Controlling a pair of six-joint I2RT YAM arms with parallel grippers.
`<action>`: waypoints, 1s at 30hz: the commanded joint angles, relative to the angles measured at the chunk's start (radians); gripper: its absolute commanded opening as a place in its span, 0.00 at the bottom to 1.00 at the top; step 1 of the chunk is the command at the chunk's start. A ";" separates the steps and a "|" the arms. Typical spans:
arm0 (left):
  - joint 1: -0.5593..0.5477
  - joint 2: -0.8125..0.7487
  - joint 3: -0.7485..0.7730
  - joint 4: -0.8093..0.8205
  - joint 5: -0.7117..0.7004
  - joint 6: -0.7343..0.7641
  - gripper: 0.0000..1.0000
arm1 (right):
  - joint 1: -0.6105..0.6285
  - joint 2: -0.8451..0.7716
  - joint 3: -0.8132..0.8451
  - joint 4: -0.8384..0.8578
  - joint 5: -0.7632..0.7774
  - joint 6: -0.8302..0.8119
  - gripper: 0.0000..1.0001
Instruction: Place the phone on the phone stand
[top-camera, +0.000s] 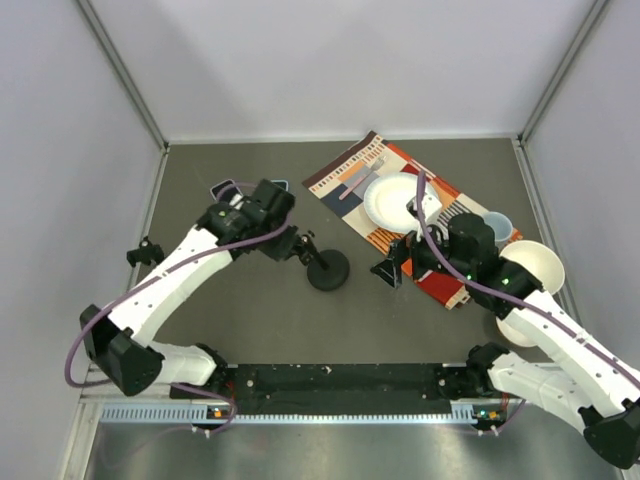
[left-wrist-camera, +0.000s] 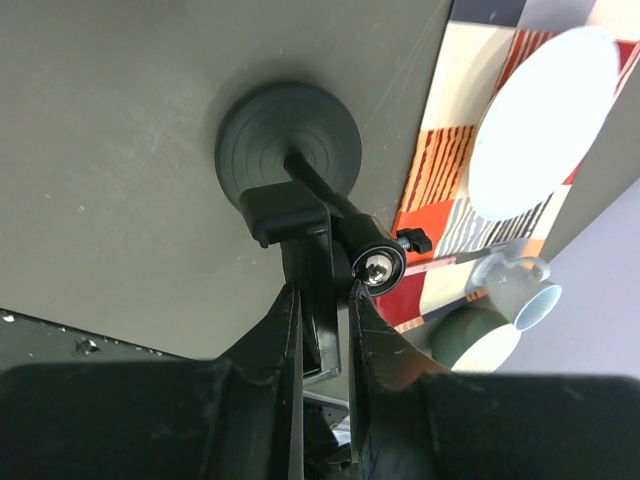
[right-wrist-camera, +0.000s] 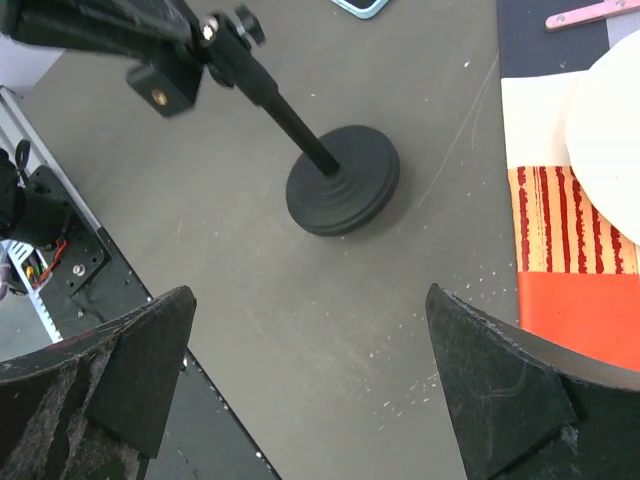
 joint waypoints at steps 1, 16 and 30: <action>-0.121 0.046 0.099 0.065 -0.167 -0.177 0.00 | 0.014 -0.014 -0.016 0.076 0.012 0.020 0.99; -0.274 0.206 0.153 0.156 -0.205 -0.190 0.37 | 0.014 -0.059 -0.044 0.066 0.061 0.028 0.99; -0.271 -0.183 -0.119 0.524 -0.204 0.357 0.84 | 0.181 0.079 -0.042 0.144 0.280 0.095 0.90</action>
